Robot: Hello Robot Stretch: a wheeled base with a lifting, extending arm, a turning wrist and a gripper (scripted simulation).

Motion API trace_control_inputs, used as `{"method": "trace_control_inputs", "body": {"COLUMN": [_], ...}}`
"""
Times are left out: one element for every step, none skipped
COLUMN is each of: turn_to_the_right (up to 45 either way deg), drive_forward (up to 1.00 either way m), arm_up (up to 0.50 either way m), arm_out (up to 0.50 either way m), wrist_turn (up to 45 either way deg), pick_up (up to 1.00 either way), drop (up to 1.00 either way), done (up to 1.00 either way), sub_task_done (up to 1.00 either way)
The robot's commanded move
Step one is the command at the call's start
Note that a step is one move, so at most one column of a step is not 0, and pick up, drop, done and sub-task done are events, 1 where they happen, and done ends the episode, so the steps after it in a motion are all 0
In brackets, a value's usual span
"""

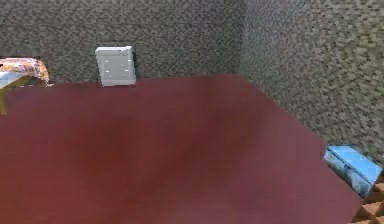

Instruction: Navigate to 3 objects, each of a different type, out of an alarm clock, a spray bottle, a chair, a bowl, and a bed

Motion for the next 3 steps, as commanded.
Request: {"method": "trace_control_inputs", "body": {"turn_to_the_right": [0.0, 45.0, 3.0], "drive_forward": [0.25, 0.00, 0.00], "arm_up": [0.00, 0.00, 0.00], "arm_out": [0.00, 0.00, 0.00], "wrist_turn": [0.0, 0.0, 0.0], "pick_up": [0.00, 0.00, 0.00], "drop": [0.00, 0.00, 0.00], "done": [0.00, 0.00, 0.00], "sub_task_done": [0.00, 0.00, 0.00]}}
